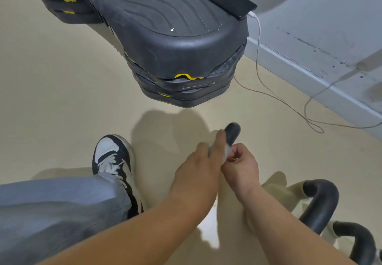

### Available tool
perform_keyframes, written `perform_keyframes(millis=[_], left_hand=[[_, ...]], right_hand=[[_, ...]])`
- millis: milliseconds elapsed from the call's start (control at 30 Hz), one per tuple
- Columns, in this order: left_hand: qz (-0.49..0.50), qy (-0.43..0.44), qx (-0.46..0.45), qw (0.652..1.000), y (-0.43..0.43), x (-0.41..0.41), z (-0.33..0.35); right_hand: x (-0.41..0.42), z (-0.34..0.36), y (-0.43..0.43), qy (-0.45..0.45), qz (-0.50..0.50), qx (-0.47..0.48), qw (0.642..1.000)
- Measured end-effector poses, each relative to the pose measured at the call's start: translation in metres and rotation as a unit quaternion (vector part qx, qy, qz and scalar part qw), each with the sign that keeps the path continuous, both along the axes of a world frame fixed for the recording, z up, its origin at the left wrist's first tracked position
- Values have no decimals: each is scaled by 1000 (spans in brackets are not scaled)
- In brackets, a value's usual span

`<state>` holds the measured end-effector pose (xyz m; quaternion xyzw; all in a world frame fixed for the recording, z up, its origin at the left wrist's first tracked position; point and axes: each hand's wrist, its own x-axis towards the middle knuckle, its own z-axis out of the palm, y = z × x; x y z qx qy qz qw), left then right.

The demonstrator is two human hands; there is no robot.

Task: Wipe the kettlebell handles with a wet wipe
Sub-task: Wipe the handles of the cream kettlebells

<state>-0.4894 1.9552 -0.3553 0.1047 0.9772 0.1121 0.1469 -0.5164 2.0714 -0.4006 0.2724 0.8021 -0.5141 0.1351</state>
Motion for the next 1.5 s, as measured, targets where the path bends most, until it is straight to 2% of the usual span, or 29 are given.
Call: perform_keyframes(millis=[133, 233, 367, 433, 500, 600, 700, 767, 800, 833, 867, 933, 1000, 1067, 1167, 1333, 1433, 1500], left_hand=[[58, 7, 59, 997, -14, 19, -18], [39, -7, 56, 998, -5, -9, 7], [72, -31, 41, 996, 26, -66, 17], [3, -100, 17, 995, 42, -95, 28], [-89, -163, -66, 980, 52, -117, 40], [-151, -153, -139, 967, 59, -130, 42], [-96, -142, -72, 983, 54, -117, 33], [19, -94, 18, 995, 45, -93, 27], [61, -48, 46, 996, 39, -77, 23], [79, 3, 54, 995, 32, -59, 18], [75, 33, 50, 995, 24, -38, 9], [56, 67, 86, 992, 1, 5, -7], [63, 43, 123, 989, -18, 36, -24], [57, 44, 109, 991, -24, 48, -33], [64, 36, 139, 987, -18, 21, -8], [81, -56, 31, 995, 15, -51, 23], [15, -136, -21, 990, 45, -102, 28], [-44, -177, -71, 981, 57, -121, 31]], right_hand=[[-3, -3, 1, 10, 22, 12, 1000], [-6, -6, 2, 19, 28, 15, 999], [-4, -7, 3, 21, 27, -4, 999], [-5, -2, 2, 3, 37, -2, 999], [-7, 3, 2, -6, 44, 0, 999], [-7, 11, 2, -10, 41, -22, 999], [-7, 9, 4, -16, 19, -57, 998], [-7, 9, 1, -36, -28, -156, 987], [-7, 6, 0, -40, -50, -174, 983], [-7, 3, 0, -30, -47, -152, 987], [-6, 3, 1, -14, -17, -88, 996], [-4, 3, 1, 6, 23, -5, 1000], [-3, 2, 2, 8, 31, -7, 999], [-2, 2, 2, 8, 30, -28, 999], [-3, -5, 3, 14, 32, -15, 999], [-6, -17, 6, 31, 15, -7, 999], [-7, -20, 5, 23, 50, 54, 997], [-5, -13, 3, -1, 38, 14, 999]])
